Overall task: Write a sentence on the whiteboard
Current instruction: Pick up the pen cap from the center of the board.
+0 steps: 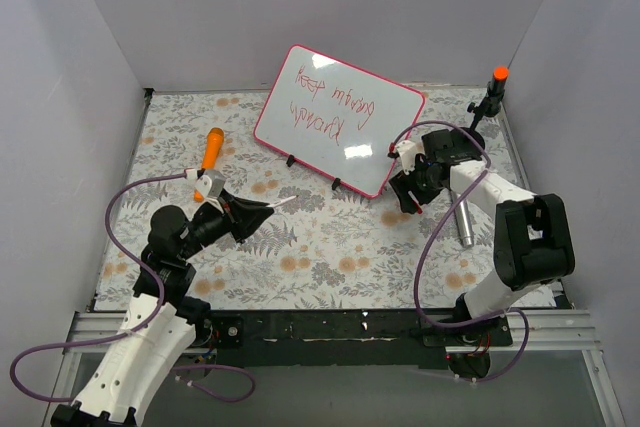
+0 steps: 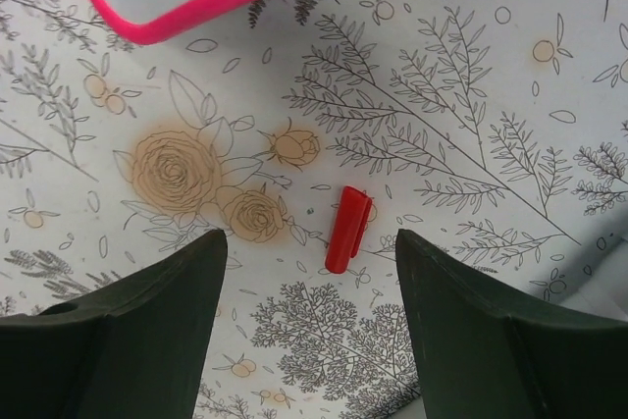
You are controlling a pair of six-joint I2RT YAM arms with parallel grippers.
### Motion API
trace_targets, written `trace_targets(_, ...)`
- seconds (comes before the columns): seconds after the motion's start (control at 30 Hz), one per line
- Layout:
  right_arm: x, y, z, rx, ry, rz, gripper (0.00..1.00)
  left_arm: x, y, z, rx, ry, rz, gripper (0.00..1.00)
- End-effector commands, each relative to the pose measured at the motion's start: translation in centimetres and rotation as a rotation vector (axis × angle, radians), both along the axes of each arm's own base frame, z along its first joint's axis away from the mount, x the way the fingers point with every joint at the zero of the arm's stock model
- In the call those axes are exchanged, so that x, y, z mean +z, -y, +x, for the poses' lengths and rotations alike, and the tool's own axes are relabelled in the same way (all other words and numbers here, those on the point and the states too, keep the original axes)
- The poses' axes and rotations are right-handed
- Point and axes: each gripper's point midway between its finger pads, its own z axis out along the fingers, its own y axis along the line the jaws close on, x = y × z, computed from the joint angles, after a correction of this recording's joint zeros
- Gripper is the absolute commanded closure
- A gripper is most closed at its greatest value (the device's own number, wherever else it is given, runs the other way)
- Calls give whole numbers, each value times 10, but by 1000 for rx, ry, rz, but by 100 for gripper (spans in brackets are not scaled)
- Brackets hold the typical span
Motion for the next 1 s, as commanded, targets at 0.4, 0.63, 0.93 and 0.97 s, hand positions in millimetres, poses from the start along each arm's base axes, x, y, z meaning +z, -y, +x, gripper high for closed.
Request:
trace_targets(0.4, -25, 10, 18, -67, -49, -78, 42, 7, -2, 4, 19, 3, 0, 100)
trace_targets(0.63, -35, 12, 12, -67, -86, -87, 68, 6, 0, 2, 4, -8, -13, 100)
trace_targets(0.93, -19, 12, -5, -67, -64, 14, 89, 11, 18, -9, -100, -181, -211, 100)
trace_targets(0.97, -10, 3, -8, -49, -63, 91, 89, 13, 20, -10, -115, -183, -244, 100)
